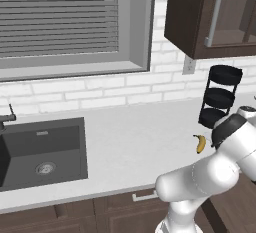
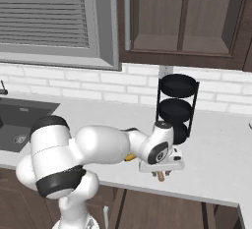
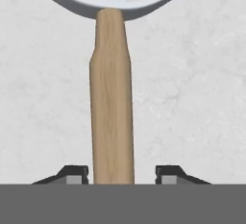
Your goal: Pick the pizza cutter from the drawer and place it on the counter.
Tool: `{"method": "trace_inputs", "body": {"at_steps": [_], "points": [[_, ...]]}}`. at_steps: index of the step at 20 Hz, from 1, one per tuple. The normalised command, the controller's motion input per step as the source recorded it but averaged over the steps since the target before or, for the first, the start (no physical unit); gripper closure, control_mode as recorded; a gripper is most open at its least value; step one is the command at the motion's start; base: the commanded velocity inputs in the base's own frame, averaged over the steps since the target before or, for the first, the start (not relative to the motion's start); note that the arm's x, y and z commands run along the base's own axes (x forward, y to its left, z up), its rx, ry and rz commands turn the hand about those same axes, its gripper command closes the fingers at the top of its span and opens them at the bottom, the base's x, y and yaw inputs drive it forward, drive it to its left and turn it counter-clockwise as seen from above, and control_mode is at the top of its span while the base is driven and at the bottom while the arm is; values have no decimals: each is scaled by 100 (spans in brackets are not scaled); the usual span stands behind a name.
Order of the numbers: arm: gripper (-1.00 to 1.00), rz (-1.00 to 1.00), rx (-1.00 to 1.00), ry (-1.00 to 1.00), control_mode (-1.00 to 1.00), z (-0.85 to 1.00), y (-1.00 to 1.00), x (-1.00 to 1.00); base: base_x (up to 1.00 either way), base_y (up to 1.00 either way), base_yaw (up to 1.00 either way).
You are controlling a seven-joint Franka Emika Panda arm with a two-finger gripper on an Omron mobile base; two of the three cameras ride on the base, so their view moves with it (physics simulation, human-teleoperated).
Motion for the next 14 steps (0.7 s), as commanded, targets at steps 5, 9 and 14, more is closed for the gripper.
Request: {"method": "trace_inputs", "body": {"at_steps": [5, 9, 14], "points": [[-100, -1, 0, 0, -100, 28, 0, 0, 0, 0, 0], [-100, -10, 0, 0, -100, 88, 15, 0, 0, 0, 0], [-100, -17, -5, 0, -100, 79, 56, 0, 0, 0, 0]]}}
